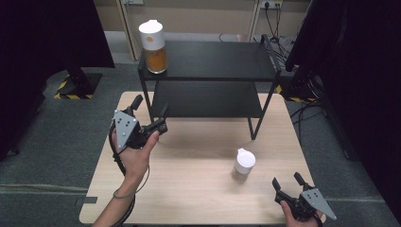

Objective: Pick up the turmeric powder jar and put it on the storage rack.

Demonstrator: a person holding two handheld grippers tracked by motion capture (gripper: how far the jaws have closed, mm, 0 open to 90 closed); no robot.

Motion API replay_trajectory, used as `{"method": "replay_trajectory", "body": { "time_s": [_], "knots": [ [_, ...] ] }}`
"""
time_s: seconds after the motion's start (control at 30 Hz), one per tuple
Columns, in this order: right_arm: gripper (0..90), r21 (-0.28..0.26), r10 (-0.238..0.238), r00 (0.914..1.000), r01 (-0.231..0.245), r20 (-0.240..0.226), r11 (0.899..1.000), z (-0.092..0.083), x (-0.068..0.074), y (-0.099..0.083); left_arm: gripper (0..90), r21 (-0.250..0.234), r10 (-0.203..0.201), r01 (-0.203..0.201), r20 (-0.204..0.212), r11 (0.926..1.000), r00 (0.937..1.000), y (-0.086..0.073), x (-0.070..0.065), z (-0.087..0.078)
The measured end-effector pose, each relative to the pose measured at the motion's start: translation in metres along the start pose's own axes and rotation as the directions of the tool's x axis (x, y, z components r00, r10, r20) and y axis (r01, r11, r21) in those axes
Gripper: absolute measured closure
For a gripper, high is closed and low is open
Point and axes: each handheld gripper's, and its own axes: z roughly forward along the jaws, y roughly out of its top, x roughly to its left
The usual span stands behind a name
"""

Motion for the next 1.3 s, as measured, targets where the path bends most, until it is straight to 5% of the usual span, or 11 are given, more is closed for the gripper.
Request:
{"method": "replay_trajectory", "body": {
  "time_s": [0.67, 1.3],
  "knots": [
    [13.2, 0.003, -0.003, 1.0000, 0.003, 0.000, 1.000, 0.000, 0.000, 0.001, 14.1, 0.073, -0.029, 0.029, 0.000, 0.9969, 0.9996, -0.036, -0.001, -0.030],
    [13.2, 0.002, -0.003, 1.0000, 0.003, 0.001, 1.000, 0.000, 0.000, 0.000, 13.8, 0.170, -0.048, 0.046, 0.007, 0.9843, 0.9988, -0.072, -0.001, -0.047]
  ]
}}
